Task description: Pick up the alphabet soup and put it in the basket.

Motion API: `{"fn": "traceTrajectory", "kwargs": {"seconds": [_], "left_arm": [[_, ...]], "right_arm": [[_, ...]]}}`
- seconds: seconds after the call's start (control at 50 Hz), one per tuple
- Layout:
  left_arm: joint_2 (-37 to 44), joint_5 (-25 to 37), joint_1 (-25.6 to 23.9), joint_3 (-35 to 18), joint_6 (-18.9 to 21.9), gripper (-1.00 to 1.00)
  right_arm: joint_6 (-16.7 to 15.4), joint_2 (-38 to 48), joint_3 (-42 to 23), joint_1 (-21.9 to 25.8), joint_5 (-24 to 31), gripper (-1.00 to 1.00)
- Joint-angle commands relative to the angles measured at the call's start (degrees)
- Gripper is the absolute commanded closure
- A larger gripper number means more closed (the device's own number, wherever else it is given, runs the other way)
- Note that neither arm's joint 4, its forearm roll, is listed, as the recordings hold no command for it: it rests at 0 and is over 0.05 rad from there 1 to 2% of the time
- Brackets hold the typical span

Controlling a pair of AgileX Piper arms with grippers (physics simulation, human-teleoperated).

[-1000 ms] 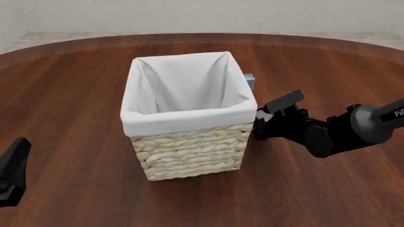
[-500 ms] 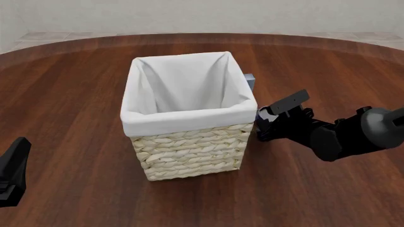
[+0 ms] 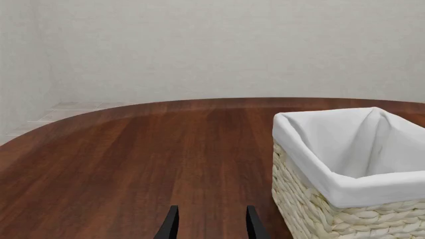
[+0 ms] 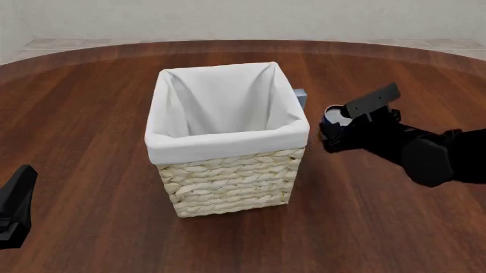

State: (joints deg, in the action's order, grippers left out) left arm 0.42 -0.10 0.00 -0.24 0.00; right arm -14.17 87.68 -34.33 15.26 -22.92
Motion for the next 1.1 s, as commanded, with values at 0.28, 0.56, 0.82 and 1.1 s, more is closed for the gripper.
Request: {"fn": "traceTrajectory", "kwargs": {"seconds": [0.28, 0.56, 0.82, 1.1], "left_arm": [[0.00, 0.00, 0.00, 0.00, 0.00, -1.00], [0.00, 0.00, 0.00, 0.00, 0.00, -1.00], [0.00, 0.00, 0.00, 0.00, 0.00, -1.00], [0.00, 0.00, 0.00, 0.00, 0.00, -1.00]], "right_arm": [[0.46, -16.02, -4.67, 0.47, 10.93, 1.00], [0.30, -19.46, -10.65, 1.60, 15.94, 1.00], [-0.22, -18.79, -14.64, 4.00, 17.28, 1.00], [-1.46, -18.42, -18.00, 9.78, 18.07, 1.00]]}}
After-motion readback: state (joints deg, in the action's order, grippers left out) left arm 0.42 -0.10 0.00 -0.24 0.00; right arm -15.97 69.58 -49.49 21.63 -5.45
